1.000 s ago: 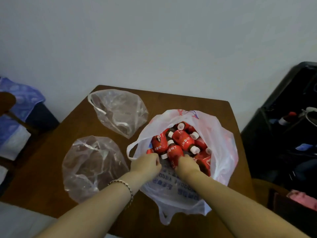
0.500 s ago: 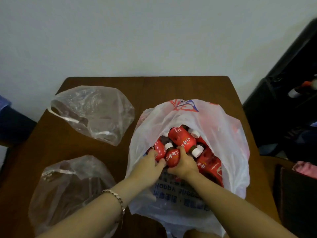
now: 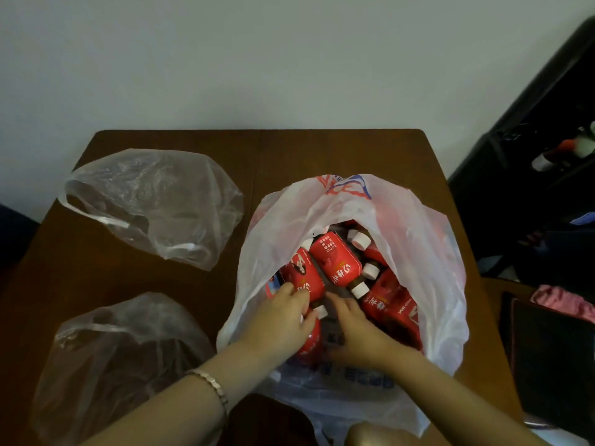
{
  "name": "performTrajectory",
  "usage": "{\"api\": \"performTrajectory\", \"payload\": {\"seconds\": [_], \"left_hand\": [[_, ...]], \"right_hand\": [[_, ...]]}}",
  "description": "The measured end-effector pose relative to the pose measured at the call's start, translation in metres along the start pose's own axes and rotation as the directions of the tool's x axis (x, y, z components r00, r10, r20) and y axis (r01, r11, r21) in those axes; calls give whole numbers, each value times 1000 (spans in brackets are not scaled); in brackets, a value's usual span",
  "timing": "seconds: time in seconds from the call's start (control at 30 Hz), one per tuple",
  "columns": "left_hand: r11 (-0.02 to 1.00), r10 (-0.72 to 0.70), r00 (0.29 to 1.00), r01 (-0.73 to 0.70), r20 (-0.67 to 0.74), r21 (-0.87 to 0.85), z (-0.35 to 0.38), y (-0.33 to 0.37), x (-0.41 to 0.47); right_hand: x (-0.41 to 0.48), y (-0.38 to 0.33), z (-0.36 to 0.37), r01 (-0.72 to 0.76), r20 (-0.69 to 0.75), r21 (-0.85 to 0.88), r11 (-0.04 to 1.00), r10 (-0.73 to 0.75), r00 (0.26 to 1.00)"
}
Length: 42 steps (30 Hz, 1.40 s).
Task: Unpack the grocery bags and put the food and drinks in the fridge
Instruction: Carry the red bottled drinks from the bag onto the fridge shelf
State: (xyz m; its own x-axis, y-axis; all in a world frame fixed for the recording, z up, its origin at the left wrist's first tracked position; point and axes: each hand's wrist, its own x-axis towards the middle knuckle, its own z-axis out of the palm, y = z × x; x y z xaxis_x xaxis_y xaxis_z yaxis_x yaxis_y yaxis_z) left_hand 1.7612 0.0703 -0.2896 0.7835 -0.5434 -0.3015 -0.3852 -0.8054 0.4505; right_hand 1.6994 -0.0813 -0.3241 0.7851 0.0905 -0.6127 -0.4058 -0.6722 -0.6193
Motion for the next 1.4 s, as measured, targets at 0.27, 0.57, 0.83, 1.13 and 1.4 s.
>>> {"api": "performTrajectory", "payload": {"seconds": [0.27,0.57,0.83,1.13,1.4], "left_hand": [[995,-21,1000,22,-7,101,20,-21,-17],[993,-68,989,79,-128,84,38,-19,-32],[980,-88,992,103,-94,170,45,-13,-32],[966,108,993,-93,-50,240,39,-19,-40],[890,406,893,-339,-193,305,60,-17,-28]], "right_hand": [[55,-14,11,-523,-408,-439,731,356,841],[38,-1,-2,-174,-342,-460,871,7,940],[-22,-20,-14,-107,-323,-36,994,90,942],[-21,-33,19,-66,-251,-164,984,23,968],[-31,-12,10,77,-70,-181,980,-91,993]]}}
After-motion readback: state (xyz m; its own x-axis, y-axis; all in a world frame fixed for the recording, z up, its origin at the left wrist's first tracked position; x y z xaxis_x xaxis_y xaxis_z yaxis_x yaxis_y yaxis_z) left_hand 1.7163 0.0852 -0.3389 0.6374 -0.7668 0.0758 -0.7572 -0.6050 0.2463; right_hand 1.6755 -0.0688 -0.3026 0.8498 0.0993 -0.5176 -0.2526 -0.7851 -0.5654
